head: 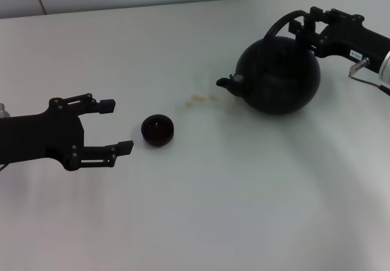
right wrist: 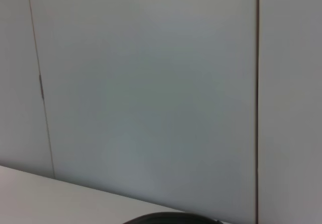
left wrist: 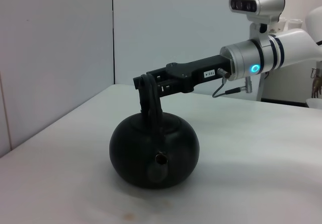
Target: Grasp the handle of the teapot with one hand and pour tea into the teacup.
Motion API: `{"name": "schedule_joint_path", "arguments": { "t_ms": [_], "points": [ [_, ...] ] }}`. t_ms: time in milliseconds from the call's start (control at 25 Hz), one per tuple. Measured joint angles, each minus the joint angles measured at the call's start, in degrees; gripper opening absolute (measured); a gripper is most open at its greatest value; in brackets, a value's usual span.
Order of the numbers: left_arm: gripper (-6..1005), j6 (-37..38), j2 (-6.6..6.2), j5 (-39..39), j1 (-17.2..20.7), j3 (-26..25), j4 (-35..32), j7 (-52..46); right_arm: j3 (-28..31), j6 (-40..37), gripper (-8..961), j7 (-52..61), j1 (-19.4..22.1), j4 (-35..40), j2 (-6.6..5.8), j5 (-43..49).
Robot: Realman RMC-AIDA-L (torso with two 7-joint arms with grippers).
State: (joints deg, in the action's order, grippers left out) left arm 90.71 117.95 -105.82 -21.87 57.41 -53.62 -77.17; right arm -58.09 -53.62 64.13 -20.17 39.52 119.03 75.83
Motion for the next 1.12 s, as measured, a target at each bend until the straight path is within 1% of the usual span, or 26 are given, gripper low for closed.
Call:
{"name": "schedule_joint_path", "arguments": {
  "t_ms": [280,480,560,600,720,760,800,920,960,1000,1120],
  "points": [
    [859,0.0,-0.01,0.0,-0.01,0.04,-0.06,0.0,-0.34,-0.4,557,-0.22,2.27,1.49,0.41,-0.21],
    [859,0.0,-0.01,0.0,-0.02,0.2,-0.08,0.0,-0.07,-4.26,563,-0.22,4.3,1.92,0.5,-0.46],
    [859,0.0,-0.01,0.0,-0.01,0.2,-0.09,0.0,0.05,-6.28,565,-0.57,5.93,2.68,0.56,-0.62],
    [859,0.0,-0.01,0.0,-0.01,0.2,-0.09,0.0,0.05,-6.28,566,-0.57,5.93,2.68,0.56,-0.62],
    [859,0.01,-0.01,0.0,0.13,0.28,-0.09,-0.02,0.46,-7.36,569,-1.38,7.68,3.34,0.7,-0.7],
    [859,0.19,-0.01,0.05,0.34,0.29,-0.17,-0.06,0.68,-9.53,571,-1.49,8.82,3.71,0.68,-0.83],
    [859,0.19,-0.01,0.05,0.34,0.29,-0.17,-0.06,0.68,-9.53,572,-1.49,8.82,3.71,0.68,-0.83],
    [859,0.55,0.02,0.33,0.61,0.36,-0.45,-0.14,1.0,-14.52,575,-1.98,10.0,4.01,0.35,-0.93],
    [859,0.55,0.02,0.33,0.61,0.36,-0.45,-0.14,1.35,-18.2,576,-2.06,9.99,4.03,0.14,0.0],
    [859,0.55,0.02,0.33,0.61,0.36,-0.45,-0.14,1.35,-18.2,577,-2.06,9.99,4.03,0.14,0.0],
    [859,2.23,0.29,0.44,0.42,0.55,-0.53,-0.05,1.79,-23.77,581,-2.07,9.18,4.32,-0.08,3.11]
  ]
}}
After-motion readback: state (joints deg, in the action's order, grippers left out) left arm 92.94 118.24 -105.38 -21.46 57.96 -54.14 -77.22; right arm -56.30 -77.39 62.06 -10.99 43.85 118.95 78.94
